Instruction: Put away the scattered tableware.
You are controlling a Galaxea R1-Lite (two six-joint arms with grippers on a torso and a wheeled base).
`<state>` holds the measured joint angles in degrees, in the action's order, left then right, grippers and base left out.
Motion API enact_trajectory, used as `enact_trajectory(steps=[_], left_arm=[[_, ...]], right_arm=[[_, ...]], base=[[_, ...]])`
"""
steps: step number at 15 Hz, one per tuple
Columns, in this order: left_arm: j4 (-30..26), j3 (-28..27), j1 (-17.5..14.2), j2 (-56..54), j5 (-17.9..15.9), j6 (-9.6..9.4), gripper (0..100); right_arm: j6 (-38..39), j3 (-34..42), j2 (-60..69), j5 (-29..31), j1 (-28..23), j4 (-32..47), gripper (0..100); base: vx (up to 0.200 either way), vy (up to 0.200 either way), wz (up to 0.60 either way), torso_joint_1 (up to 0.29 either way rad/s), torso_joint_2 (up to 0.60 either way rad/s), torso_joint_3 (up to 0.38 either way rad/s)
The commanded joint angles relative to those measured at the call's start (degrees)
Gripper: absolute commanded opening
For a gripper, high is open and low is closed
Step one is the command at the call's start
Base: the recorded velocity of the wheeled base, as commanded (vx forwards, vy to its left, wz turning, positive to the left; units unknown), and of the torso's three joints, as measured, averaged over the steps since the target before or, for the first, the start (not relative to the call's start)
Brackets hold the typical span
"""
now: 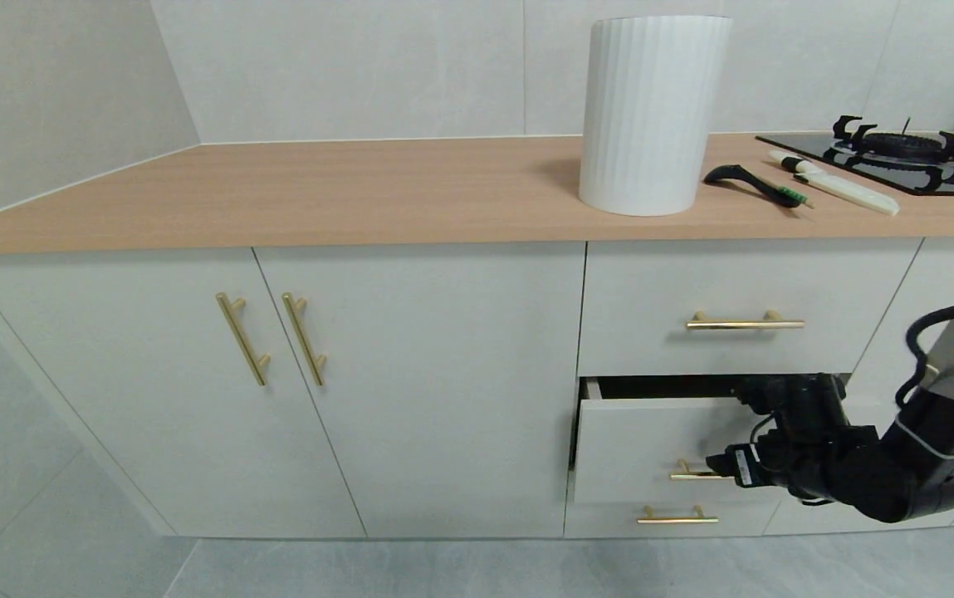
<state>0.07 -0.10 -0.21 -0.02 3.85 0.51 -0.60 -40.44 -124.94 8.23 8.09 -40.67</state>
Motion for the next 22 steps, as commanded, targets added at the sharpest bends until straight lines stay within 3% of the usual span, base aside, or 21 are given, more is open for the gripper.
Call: enact_trajectory(steps=[1, 4, 9, 16, 22], left_arm=[[0.0, 0.0, -0.1, 0.0, 0.0, 0.02, 100], [0.0, 0.0, -0.1, 0.0, 0.0, 0.02, 100], [0.0, 0.0, -0.1, 0.0, 0.0, 0.02, 100], [0.0, 0.0, 0.0, 0.0, 0.0, 0.02, 100], [0.0, -0.1, 0.0, 0.0, 0.0, 0.02, 100]], right_arm=[[0.4, -1.2, 21.1, -6.2, 0.3, 18.3, 100], [4.0, -5.3, 29.8, -7.6, 2.1, 28.2, 100], [6.9, -7.0, 29.8, -7.6, 3.7, 28.2, 100], [7.6, -7.2, 14.6, -1.9, 5.5, 15.4, 100], [8.6, -7.7, 10.4, 0.5, 6.4, 12.7, 100]], base=[[0.000, 0.000, 0.00, 0.000, 0.00, 0.000], [0.000, 0.000, 0.00, 0.000, 0.00, 0.000], [0.000, 0.000, 0.00, 0.000, 0.00, 0.000], [0.000, 0.000, 0.00, 0.000, 0.00, 0.000], [0.000, 0.000, 0.00, 0.000, 0.00, 0.000]])
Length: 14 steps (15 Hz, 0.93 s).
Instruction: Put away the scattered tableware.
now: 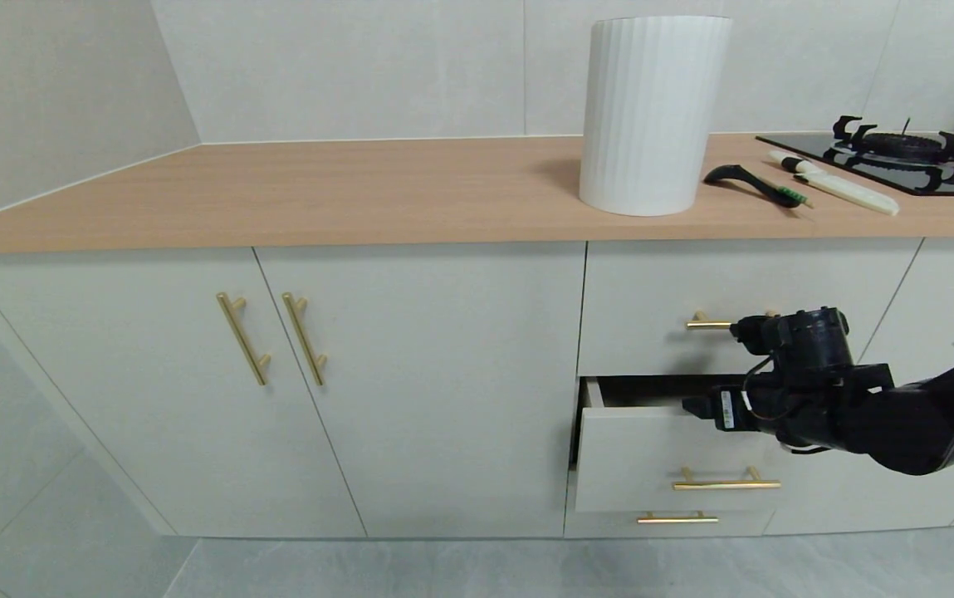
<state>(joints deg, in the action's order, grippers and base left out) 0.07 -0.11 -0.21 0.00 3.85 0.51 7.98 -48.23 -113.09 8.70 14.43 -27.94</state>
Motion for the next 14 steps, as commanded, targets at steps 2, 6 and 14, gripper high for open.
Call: enact_trajectory(steps=[2, 6, 14], left_arm=[[0.0, 0.0, -0.1, 0.0, 0.0, 0.02, 100], [0.0, -0.1, 0.0, 0.0, 0.0, 0.02, 100], [0.0, 0.0, -0.1, 0.0, 0.0, 0.02, 100]], right_arm=[[-0.1, 0.3, -1.1, 0.0, 0.1, 0.1, 100], [-0.3, 0.8, 0.7, 0.0, 0.1, 1.3, 100], [-0.4, -0.9, 13.1, -0.5, 0.0, 15.0, 100]], base=[[0.000, 0.000, 0.00, 0.000, 0.00, 0.000], [0.000, 0.000, 0.00, 0.000, 0.00, 0.000], [0.000, 0.000, 0.00, 0.000, 0.00, 0.000]])
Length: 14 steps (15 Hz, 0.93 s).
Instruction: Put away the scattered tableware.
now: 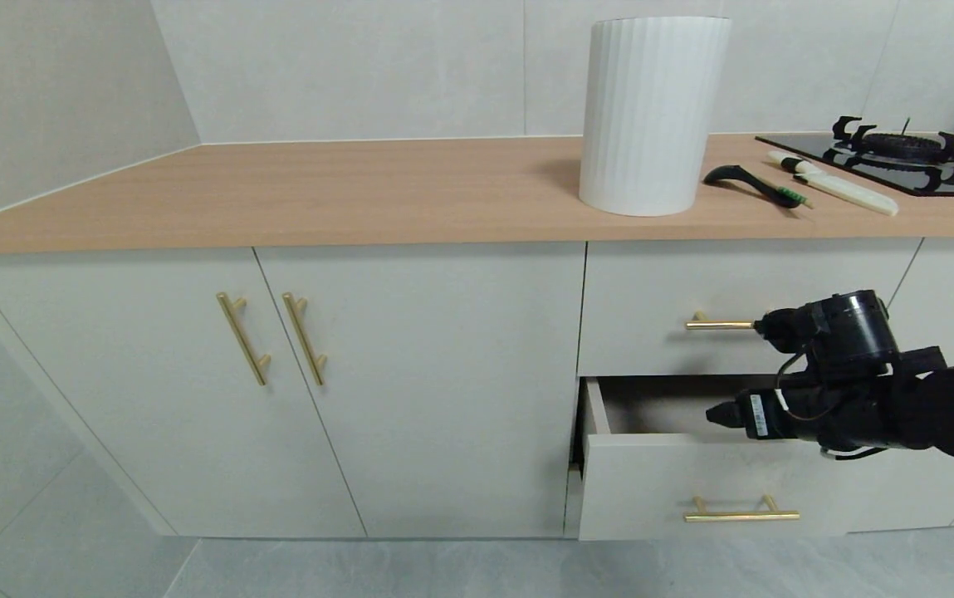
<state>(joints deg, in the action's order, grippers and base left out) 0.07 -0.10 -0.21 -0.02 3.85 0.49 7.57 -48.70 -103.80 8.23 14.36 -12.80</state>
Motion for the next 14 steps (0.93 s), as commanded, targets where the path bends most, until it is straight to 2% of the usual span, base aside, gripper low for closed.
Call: enact_trajectory(steps=[1, 6, 10, 12, 14], left_arm=[[0.0, 0.0, -0.1, 0.0, 0.0, 0.04, 100], [0.0, 0.0, -0.1, 0.0, 0.0, 0.04, 100], [0.0, 0.0, -0.1, 0.0, 0.0, 0.04, 100], [0.0, 0.0, -0.1, 0.0, 0.0, 0.04, 100], [0.0, 0.0, 0.0, 0.0, 0.0, 0.04, 100]], right_arm=[[0.2, -0.5, 3.8, -0.1, 0.1, -0.5, 100], [0.5, -1.0, -6.1, 0.2, 0.4, -4.8, 100], [0.4, -0.8, -8.6, 0.1, 0.7, -4.2, 100], [0.3, -0.5, -7.3, 0.1, 0.7, -1.7, 100], [0.2, -2.1, -4.7, -0.1, 0.7, 7.0, 100]], base=[[0.000, 0.000, 0.00, 0.000, 0.00, 0.000], [0.000, 0.000, 0.00, 0.000, 0.00, 0.000], [0.000, 0.000, 0.00, 0.000, 0.00, 0.000], [0.000, 0.000, 0.00, 0.000, 0.00, 0.000], [0.000, 0.000, 0.00, 0.000, 0.00, 0.000]])
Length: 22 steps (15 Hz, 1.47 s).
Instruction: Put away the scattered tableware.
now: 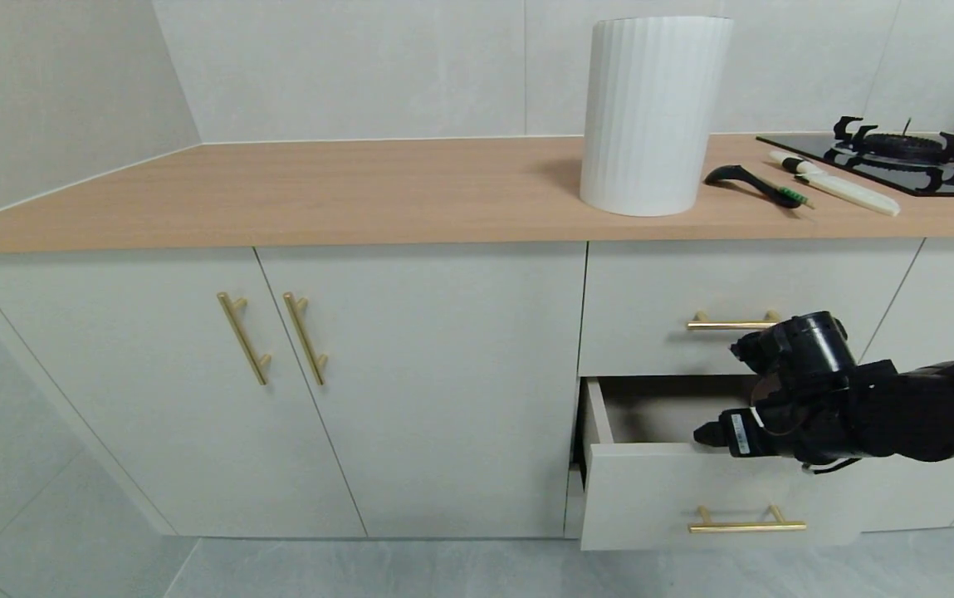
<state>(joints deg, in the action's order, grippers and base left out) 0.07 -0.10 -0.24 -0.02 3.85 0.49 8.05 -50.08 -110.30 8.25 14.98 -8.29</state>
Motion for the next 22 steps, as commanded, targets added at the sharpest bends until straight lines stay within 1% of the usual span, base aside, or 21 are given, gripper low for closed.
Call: enact_trajectory(steps=[1, 2, 4, 5, 6, 9, 13, 14, 16, 20, 22], left_arm=[[0.0, -0.1, 0.0, 0.0, 0.0, 0.04, 100], [0.0, 0.0, 0.0, 0.0, 0.0, 0.04, 100], [0.0, -0.1, 0.0, 0.0, 0.0, 0.04, 100], [0.0, 0.0, 0.0, 0.0, 0.0, 0.04, 100], [0.0, 0.0, 0.0, 0.1, 0.0, 0.04, 100], [0.0, -0.1, 0.0, 0.0, 0.0, 0.04, 100], [0.0, 0.0, 0.0, 0.0, 0.0, 0.04, 100], [0.0, 0.0, 0.0, 0.0, 0.0, 0.04, 100], [0.0, -0.1, 0.0, 0.0, 0.0, 0.04, 100], [0.0, 0.0, 0.1, 0.0, 0.0, 0.04, 100], [0.0, 0.0, 0.0, 0.0, 0.0, 0.04, 100]], right_arm=[[-0.3, -1.3, 2.8, -0.1, 0.0, 5.4, 100], [-0.5, -2.2, 4.2, -0.2, 0.0, 9.8, 100], [-0.5, -3.4, 5.4, -0.2, 0.8, 15.2, 100], [-0.6, -4.2, 6.2, -0.2, 1.2, 19.7, 100], [-0.9, -4.6, 6.5, -0.3, 1.7, 21.8, 100], [-1.5, -4.7, 6.5, -0.6, 2.9, 25.9, 100], [-2.2, -4.8, 6.6, -0.7, 4.2, 33.5, 100], [-2.6, -4.7, 6.6, -0.8, 4.2, 34.2, 100], [-3.5, -4.7, 6.6, -2.2, 4.2, 39.8, 100], [-3.6, -4.8, 6.6, -2.2, 5.1, 46.9, 100], [-5.5, -4.7, 6.6, -2.2, 5.5, 49.3, 100]], base=[[0.000, 0.000, 0.00, 0.000, 0.00, 0.000], [0.000, 0.000, 0.00, 0.000, 0.00, 0.000], [0.000, 0.000, 0.00, 0.000, 0.00, 0.000], [0.000, 0.000, 0.00, 0.000, 0.00, 0.000], [0.000, 0.000, 0.00, 0.000, 0.00, 0.000], [0.000, 0.000, 0.00, 0.000, 0.00, 0.000], [0.000, 0.000, 0.00, 0.000, 0.00, 0.000], [0.000, 0.000, 0.00, 0.000, 0.00, 0.000], [0.000, 0.000, 0.00, 0.000, 0.00, 0.000], [0.000, 0.000, 0.00, 0.000, 0.00, 0.000], [0.000, 0.000, 0.00, 0.000, 0.00, 0.000]])
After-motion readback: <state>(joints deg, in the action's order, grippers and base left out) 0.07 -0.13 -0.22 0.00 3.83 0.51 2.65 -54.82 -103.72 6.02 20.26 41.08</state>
